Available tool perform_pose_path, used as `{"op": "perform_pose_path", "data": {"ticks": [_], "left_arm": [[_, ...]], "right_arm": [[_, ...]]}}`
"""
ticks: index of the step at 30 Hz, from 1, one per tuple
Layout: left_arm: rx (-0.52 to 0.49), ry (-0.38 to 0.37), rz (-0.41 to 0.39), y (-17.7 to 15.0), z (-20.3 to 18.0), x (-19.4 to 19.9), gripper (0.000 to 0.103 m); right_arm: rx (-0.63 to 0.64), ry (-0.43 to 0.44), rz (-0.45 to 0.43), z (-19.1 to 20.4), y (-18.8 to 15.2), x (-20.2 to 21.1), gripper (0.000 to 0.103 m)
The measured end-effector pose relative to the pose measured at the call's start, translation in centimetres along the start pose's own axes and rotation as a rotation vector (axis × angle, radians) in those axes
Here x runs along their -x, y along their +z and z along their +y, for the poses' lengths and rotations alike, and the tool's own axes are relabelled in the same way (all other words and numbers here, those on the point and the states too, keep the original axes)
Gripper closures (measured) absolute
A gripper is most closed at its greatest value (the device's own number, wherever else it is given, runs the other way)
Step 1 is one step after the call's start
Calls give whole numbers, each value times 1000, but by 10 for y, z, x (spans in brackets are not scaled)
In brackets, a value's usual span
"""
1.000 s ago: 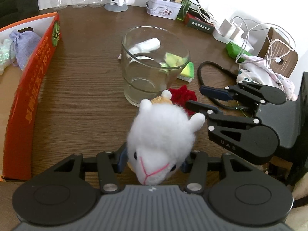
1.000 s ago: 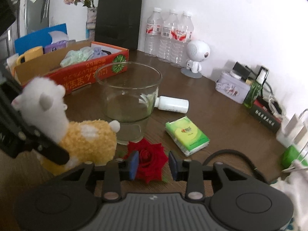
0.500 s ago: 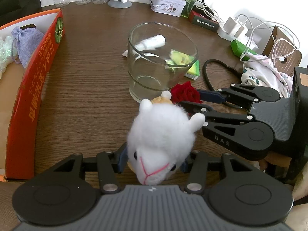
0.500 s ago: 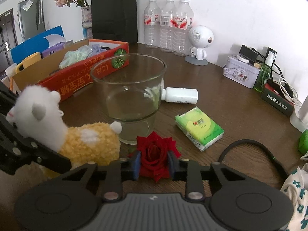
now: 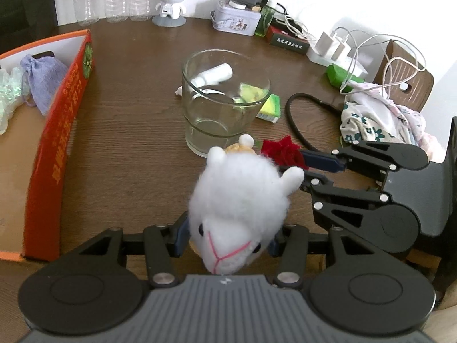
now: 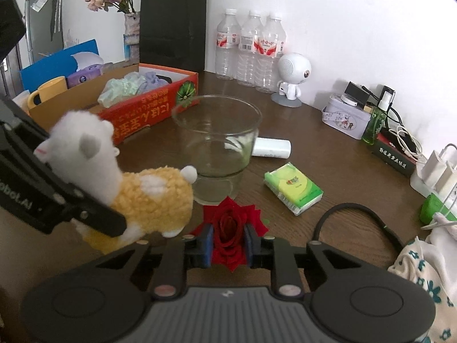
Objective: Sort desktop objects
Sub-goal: 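Carry the alpaca and the red rose with both tools over the orange box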
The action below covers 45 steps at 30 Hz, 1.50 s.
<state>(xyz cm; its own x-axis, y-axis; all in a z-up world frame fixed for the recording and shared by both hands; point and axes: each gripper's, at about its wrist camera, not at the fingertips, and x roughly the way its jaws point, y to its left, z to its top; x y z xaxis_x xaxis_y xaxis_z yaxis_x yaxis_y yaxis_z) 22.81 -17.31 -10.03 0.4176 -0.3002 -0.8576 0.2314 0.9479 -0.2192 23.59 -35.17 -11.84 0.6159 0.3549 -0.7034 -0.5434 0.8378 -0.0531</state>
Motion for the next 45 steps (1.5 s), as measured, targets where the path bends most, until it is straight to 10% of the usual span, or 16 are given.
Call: {"op": "perform_pose_path", "data": {"ticks": [45], "left_arm": [[45, 46, -166, -59, 229, 172, 52]], "right_arm": [[5, 29, -93, 261, 116, 26, 83]]}}
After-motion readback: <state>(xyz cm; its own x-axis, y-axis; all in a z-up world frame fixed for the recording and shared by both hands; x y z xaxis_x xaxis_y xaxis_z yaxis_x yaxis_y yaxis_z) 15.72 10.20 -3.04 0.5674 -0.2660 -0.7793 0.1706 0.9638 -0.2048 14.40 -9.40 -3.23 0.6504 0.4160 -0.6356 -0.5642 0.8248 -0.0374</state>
